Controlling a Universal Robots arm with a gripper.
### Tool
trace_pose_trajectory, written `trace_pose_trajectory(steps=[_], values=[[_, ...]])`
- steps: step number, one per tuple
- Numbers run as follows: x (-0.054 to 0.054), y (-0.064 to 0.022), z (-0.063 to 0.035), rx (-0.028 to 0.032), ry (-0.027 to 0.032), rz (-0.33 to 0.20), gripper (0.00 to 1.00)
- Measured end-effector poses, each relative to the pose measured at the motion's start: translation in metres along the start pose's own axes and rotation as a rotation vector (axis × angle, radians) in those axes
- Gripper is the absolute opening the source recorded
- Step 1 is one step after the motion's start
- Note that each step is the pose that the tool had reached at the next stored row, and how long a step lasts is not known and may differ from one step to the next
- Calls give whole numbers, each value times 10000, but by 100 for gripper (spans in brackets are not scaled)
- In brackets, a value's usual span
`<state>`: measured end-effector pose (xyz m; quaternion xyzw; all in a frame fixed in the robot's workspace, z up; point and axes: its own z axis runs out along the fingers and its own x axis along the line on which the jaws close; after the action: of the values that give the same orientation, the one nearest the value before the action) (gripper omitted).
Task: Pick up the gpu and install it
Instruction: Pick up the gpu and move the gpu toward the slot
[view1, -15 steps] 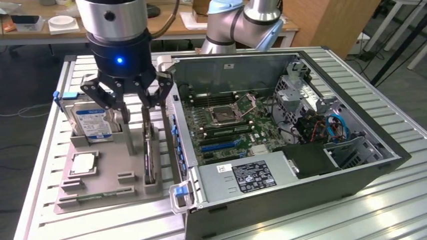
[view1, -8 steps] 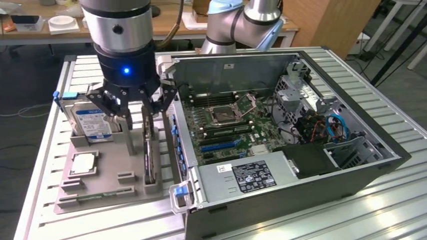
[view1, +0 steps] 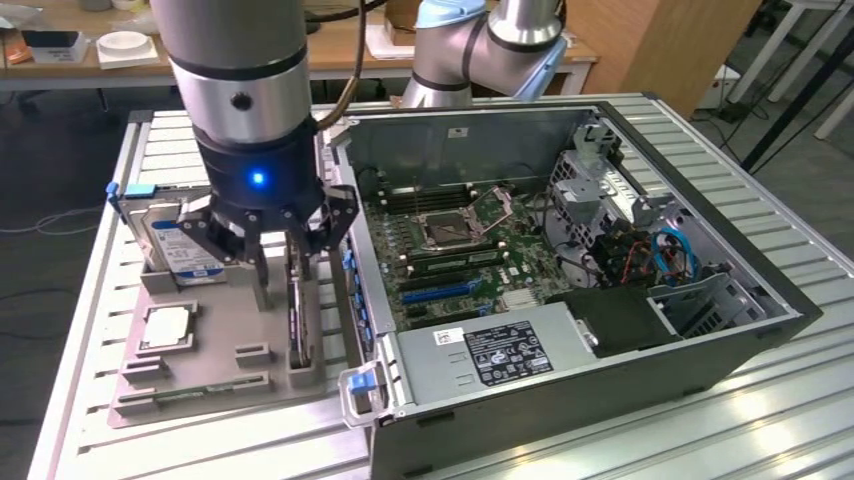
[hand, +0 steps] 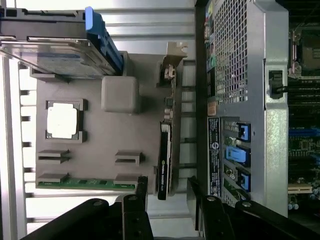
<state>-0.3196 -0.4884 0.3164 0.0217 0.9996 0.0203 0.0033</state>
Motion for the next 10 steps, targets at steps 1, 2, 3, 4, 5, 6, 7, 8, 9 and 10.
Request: trace_pose_trajectory(steps=[1, 2, 3, 4, 5, 6, 7, 8, 9, 10], values=[[0, -10, 17, 0, 0, -8, 44], [0, -23, 36, 0, 1, -11, 44], [0, -28, 53, -1, 1, -12, 44], [0, -28, 58, -1, 0, -11, 44], [0, -28, 57, 1, 6, -10, 44], [1, -29, 57, 2, 11, -9, 44], [2, -29, 58, 1, 14, -9, 44], [3, -29, 58, 1, 14, -11, 44], [4, -29, 58, 0, 13, -12, 44], [5, -29, 58, 0, 13, -13, 44]])
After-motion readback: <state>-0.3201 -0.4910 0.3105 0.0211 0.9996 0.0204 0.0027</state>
